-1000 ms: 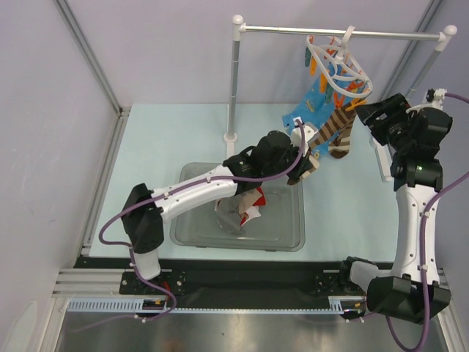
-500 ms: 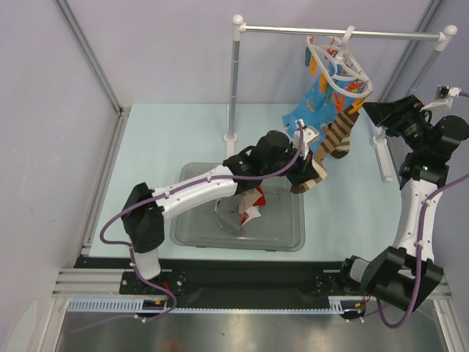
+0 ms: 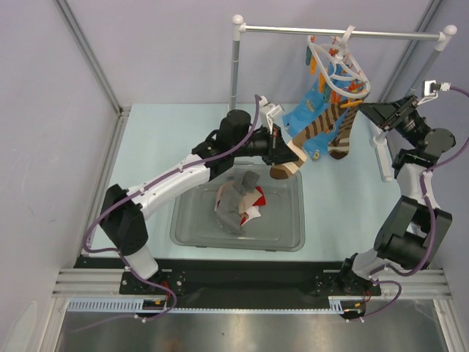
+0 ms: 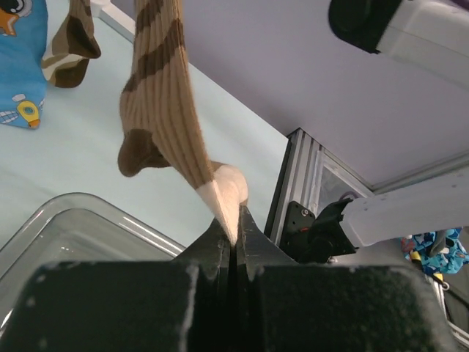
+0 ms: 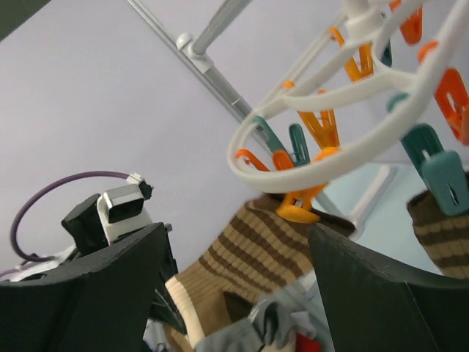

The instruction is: Remove the socks clipped to the hanger

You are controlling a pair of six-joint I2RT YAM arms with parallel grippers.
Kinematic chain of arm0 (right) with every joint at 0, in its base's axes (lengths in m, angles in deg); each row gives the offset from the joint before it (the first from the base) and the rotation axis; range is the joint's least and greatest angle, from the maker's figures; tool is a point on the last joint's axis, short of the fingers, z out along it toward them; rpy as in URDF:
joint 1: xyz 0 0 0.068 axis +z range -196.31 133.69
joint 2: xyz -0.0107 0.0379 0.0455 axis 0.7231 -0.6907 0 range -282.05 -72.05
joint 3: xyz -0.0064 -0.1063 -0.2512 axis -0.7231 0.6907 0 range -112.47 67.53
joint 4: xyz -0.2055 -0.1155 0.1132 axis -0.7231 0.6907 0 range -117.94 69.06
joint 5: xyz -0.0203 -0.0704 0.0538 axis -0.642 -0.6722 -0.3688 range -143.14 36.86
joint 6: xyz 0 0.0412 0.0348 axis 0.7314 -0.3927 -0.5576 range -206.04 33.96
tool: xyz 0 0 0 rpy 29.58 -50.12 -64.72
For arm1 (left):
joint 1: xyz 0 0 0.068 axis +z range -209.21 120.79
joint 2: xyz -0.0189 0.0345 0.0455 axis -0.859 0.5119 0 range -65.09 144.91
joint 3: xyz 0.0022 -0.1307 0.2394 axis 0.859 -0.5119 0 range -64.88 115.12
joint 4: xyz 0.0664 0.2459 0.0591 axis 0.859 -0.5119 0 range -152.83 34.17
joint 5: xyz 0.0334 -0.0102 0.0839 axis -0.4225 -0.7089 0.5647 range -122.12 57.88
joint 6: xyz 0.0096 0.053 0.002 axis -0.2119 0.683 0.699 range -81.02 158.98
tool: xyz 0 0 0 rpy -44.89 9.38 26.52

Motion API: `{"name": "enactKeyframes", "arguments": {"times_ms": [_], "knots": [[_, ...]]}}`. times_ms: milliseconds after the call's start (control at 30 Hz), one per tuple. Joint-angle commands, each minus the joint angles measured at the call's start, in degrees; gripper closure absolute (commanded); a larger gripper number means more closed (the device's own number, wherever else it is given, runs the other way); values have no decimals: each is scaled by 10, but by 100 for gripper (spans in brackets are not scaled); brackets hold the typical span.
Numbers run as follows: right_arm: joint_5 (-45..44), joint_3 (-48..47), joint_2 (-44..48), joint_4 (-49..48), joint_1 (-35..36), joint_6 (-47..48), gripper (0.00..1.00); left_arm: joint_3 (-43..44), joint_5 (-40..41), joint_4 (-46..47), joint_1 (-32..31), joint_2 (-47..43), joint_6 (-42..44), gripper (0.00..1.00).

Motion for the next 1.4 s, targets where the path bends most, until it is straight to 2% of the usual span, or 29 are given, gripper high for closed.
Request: {"name": "enactKeyframes", "arguments": {"times_ms": [0,333,633,733,900,1067,1367], "knots": [[26,-31,-34,-247,15,-128,14,-13,-32,29,23,-47,-29,100],[27,-54,-70,-246,31,-69,14,-14,-52,13,65,-58,-45,100],[40,-94,-97,-251,66,-18,15,-25,-99,50,96,-53,-103,100],[44,-88,-97,-251,75,6,16,-23,-93,31,105,-54,-94,100],[38,-76,-94,-252,78,41,16,-34,-95,9,106,-45,-82,99],[43,-91,-102,-252,89,43,16,-63,-117,25,106,-37,-101,97],[51,-69,-93,-252,88,52,23,-65,-119,13,96,-14,-100,94]]}}
